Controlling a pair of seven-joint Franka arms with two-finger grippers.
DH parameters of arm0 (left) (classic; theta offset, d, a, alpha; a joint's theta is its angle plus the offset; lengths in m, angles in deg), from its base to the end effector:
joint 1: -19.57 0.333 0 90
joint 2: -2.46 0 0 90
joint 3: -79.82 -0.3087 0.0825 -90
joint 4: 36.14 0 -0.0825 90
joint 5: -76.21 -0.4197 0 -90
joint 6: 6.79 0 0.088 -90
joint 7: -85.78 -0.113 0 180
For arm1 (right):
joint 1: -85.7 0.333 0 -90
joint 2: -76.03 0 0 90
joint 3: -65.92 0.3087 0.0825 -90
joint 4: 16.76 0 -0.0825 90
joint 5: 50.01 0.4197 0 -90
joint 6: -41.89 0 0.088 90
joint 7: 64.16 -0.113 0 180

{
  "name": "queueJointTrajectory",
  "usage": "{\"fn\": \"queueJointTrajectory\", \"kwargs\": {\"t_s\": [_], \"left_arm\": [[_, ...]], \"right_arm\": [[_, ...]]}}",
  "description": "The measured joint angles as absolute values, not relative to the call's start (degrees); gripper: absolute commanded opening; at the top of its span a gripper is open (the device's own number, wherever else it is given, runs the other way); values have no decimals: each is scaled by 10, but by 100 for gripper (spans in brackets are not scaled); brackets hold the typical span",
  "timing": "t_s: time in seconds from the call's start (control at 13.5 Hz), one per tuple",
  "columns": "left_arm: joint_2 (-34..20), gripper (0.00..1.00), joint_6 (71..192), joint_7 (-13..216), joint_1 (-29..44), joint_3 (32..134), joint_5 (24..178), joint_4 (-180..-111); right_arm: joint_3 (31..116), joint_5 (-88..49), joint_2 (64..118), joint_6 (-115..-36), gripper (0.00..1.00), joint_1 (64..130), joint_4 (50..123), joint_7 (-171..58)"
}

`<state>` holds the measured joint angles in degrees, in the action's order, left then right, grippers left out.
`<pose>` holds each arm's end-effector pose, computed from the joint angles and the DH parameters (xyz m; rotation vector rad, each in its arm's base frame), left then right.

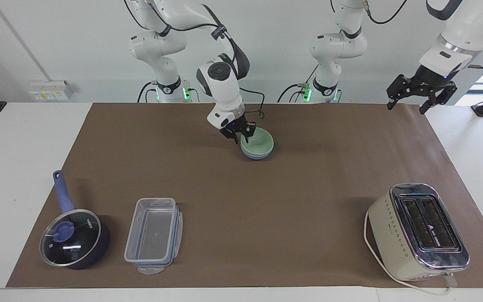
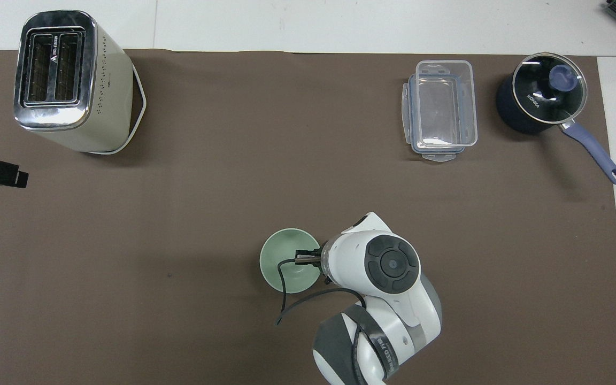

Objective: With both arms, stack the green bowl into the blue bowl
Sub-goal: 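Lower the green bowl into the blue bowl with the right gripper, then open the right gripper and withdraw it from the stacked bowls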

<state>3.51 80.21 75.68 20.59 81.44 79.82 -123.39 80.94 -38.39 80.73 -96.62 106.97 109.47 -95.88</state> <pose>0.5796 -0.0136 0.6418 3.0665 -0.2929 0.0294 0.4674 0.3451 0.3227 -2.9284 0.0962 -0.0262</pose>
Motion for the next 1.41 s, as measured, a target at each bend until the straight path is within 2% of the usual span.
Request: {"fn": "queueJointTrajectory", "kwargs": {"t_s": [0.3,0.52,0.96,1.41], "left_arm": [[35,100,802,757,206,814,798,-1234],[35,100,802,757,206,814,798,-1234],[35,100,802,757,206,814,798,-1234],[35,100,793,757,206,814,798,-1234]], "right_arm": [[803,-434,777,-950,100,1031,1086,-959],[802,-482,761,-867,100,986,1046,-959],[801,-527,750,-706,100,949,917,-959],[800,-527,711,-598,100,889,829,-958]]}}
